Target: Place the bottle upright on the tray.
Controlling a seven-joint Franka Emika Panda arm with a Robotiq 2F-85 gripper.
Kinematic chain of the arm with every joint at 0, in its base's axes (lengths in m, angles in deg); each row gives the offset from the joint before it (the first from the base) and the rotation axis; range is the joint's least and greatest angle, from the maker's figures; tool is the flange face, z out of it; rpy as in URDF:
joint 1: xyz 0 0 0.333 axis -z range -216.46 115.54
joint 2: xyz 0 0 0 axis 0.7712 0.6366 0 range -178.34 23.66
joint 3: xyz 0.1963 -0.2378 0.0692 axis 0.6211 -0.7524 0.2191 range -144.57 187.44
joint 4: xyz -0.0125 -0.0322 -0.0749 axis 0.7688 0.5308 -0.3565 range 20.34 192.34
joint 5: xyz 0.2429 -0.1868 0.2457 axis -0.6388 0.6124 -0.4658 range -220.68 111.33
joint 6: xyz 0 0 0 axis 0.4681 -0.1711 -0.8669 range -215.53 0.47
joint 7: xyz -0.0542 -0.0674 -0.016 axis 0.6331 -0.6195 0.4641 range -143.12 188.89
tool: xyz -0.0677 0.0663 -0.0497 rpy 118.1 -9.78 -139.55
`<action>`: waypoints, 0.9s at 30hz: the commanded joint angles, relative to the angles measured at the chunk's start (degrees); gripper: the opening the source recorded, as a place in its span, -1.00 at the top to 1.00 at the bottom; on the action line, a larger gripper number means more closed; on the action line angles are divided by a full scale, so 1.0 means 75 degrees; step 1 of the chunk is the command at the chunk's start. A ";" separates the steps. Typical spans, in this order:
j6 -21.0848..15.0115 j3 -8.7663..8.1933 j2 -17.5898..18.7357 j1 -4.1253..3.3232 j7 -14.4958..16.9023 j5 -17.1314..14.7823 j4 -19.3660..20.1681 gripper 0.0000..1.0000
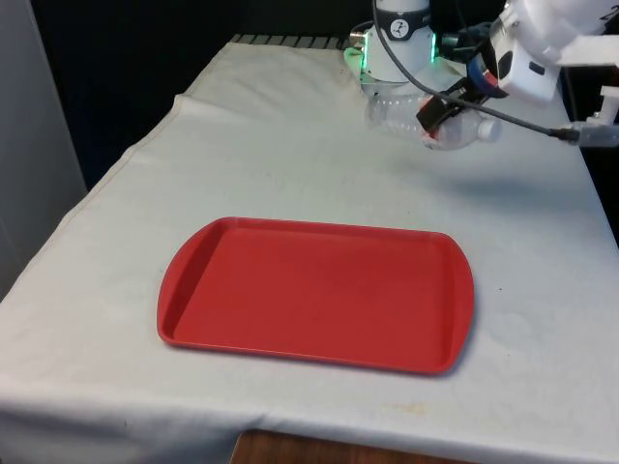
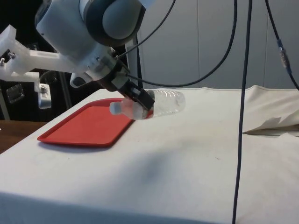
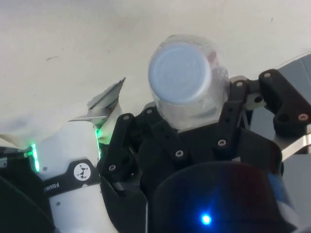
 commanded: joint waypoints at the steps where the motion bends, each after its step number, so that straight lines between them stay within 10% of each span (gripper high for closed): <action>1: -0.0199 0.0023 -0.0084 0.0053 0.0023 -0.0069 0.0084 1.00; 27: -0.0779 -0.0031 -0.0542 0.0206 0.0145 -0.0497 0.0229 1.00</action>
